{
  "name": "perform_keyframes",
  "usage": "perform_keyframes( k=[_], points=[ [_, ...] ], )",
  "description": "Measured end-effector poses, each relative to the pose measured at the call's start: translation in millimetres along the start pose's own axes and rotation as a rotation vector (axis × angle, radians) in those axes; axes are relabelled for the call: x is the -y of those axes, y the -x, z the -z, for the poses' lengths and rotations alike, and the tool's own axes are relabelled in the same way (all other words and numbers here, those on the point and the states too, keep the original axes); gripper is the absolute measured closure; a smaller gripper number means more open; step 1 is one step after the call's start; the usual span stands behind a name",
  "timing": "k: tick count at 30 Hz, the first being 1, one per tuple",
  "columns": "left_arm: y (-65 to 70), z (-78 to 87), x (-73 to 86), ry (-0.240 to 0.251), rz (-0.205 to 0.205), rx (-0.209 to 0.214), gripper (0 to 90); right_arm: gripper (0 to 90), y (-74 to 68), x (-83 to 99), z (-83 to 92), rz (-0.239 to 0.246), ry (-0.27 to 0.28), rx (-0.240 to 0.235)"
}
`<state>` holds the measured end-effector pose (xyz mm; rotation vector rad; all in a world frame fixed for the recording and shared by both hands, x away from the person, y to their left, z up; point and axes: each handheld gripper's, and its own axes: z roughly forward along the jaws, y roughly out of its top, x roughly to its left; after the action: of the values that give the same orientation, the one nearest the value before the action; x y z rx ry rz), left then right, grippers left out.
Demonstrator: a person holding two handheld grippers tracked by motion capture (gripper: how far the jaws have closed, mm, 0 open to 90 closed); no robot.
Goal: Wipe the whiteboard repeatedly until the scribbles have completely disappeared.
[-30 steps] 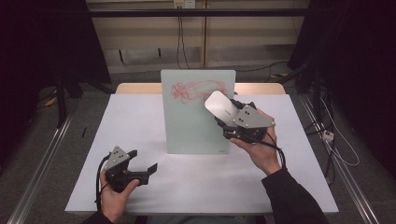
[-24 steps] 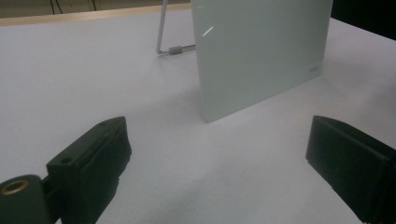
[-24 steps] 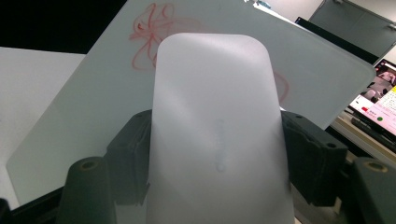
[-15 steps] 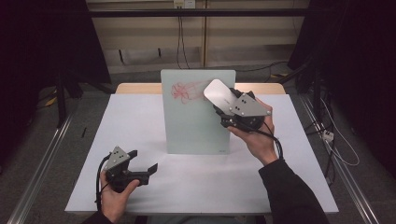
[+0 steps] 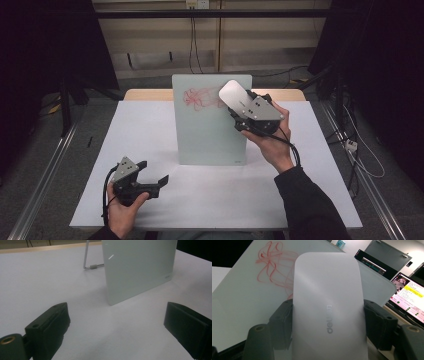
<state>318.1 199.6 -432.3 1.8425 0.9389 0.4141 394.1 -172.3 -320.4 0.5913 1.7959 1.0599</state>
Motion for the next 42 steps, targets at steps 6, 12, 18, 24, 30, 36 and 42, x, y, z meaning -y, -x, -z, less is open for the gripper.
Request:
perform_keyframes(
  k=[6,12,18,24,30,36,42],
  points=[
    [-0.1,-0.3,0.0,-0.001,0.001,0.002,6.1,31.3,-6.1,0.7,-1.6,0.013,-0.005,-0.003],
    [0.0,-0.2,0.1,-0.001,0.002,0.0,6.1,31.3,-15.9,3.4,-3.6,0.022,-0.016,-0.024],
    [0.0,-0.3,0.0,-0.002,0.0,0.002,6.1,31.3,-23.9,5.7,-5.0,0.02,-0.024,-0.05],
    [0.0,-0.1,0.0,-0.002,0.0,0.002,6.1,31.3,-26.9,6.1,-5.9,0.01,-0.028,-0.069],
    [0.1,0.0,0.2,-0.002,0.001,0.001,6.1,31.3,-24.7,4.4,-5.7,0.011,-0.032,-0.07],
    [-0.1,0.0,0.2,0.002,0.004,0.003,6.1,31.3,-13.5,-1.2,-4.0,0.006,-0.027,-0.041],
    [0.0,-0.2,0.0,-0.002,-0.002,0.003,6.1,31.3,-3.9,-6.8,-3.5,0.01,-0.026,-0.01]
  ],
)
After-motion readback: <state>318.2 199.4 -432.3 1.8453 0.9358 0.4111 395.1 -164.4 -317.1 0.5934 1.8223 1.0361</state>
